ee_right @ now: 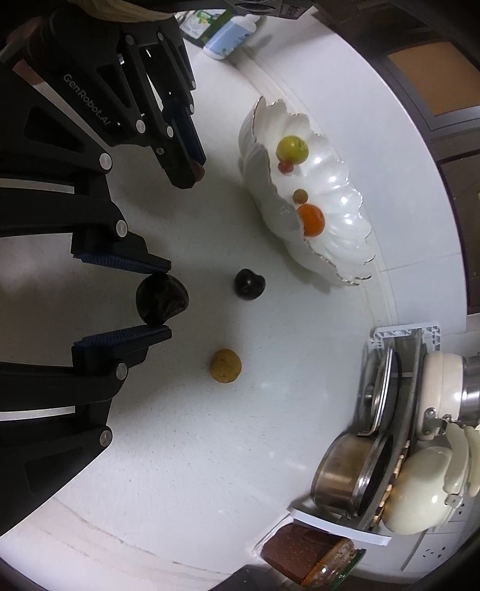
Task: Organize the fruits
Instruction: 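Carry the red date and dark plum over the white bowl with both tools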
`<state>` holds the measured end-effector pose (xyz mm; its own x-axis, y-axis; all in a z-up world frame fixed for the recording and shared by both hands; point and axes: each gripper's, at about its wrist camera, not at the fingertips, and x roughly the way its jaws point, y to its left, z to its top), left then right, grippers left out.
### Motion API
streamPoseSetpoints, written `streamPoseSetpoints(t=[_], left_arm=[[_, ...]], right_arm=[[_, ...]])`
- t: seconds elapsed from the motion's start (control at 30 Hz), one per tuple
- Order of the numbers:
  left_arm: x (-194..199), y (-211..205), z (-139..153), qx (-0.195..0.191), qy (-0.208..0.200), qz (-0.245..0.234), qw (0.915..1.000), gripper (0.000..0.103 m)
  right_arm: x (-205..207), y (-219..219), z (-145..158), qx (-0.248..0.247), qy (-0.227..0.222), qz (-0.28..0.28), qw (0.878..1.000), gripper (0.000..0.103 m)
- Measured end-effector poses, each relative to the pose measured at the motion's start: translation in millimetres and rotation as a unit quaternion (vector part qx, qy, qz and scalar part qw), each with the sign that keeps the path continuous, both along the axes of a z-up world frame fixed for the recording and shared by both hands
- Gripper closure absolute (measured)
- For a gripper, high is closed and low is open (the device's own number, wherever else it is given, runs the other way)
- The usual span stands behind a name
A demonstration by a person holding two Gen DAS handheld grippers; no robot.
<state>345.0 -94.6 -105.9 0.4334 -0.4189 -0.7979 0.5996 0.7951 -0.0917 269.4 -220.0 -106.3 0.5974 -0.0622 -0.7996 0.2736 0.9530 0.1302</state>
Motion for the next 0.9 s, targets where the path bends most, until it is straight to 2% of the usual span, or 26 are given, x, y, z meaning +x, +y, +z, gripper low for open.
streamPoseSetpoints(t=[0.33, 0.9], left_arm=[[-15, 11, 28, -0.022, -0.024, 0.013, 0.9994, 0.085], [-30, 33, 84, -0.053, -0.094, 0.04, 0.9933, 0.085]], right_arm=[[-11, 9, 32, -0.012, -0.038, 0.016, 0.999, 0.073], [-15, 26, 82, -0.024, -0.106, 0.045, 0.993, 0.073]])
